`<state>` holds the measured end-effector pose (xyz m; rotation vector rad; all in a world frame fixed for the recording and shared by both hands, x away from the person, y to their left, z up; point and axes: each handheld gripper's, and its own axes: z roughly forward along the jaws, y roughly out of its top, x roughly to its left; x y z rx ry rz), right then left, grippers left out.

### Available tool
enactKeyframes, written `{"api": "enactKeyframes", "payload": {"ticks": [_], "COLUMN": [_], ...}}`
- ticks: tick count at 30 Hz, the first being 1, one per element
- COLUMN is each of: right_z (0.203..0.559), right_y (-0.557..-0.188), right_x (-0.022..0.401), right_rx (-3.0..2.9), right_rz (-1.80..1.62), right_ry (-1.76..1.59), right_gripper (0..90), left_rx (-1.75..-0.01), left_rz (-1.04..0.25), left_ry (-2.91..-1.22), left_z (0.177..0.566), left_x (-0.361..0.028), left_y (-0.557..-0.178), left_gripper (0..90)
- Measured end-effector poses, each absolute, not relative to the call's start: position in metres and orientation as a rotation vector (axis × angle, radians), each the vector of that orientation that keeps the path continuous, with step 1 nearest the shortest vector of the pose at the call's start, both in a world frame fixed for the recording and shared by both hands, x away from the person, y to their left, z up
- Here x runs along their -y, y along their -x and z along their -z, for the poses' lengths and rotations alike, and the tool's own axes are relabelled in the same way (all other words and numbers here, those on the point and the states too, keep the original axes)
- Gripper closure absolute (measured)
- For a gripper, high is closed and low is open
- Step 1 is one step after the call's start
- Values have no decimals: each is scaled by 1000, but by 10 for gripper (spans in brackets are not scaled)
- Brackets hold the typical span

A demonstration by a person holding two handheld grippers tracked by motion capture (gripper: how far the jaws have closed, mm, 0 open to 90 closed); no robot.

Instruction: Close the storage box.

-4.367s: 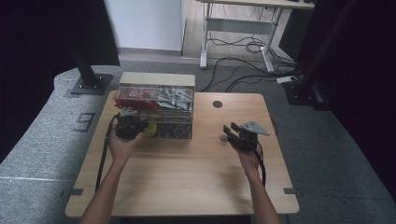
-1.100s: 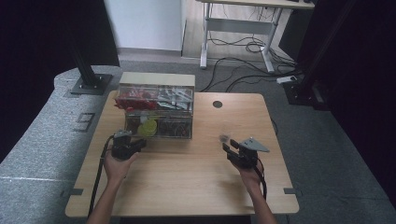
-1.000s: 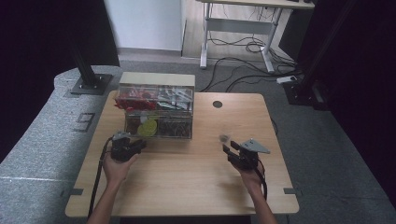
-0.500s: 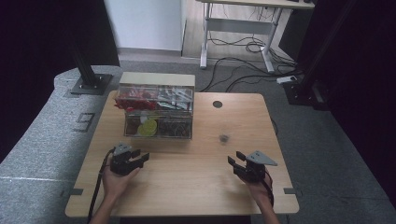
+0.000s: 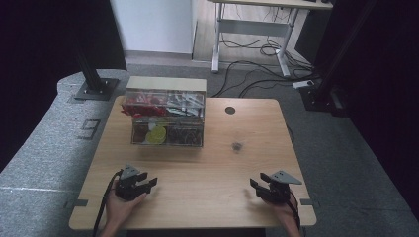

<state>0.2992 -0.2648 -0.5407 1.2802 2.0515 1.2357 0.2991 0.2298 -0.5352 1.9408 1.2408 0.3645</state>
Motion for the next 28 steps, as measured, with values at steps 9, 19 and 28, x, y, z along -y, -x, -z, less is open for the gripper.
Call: {"api": "enactKeyframes", "payload": {"ticks": [9, 19, 28], "right_z": [550, 553, 553], "right_y": [-304, -306, -308], "right_x": [259, 253, 253], "right_rx": [-2130, -2153, -2164], "right_rz": [-1172, -1141, -1132], "right_ry": [-1288, -1299, -1309], "right_gripper": [412, 401, 388], "left_rx": [-1274, -1267, -1260], "left_rz": [-362, -378, -391], "left_ry": [-1952, -1958, -1972], "left_z": [545, 546, 546], "left_x": [-232, -229, -226], "left_y": [-296, -295, -296], "left_gripper": [492, 483, 460]}}
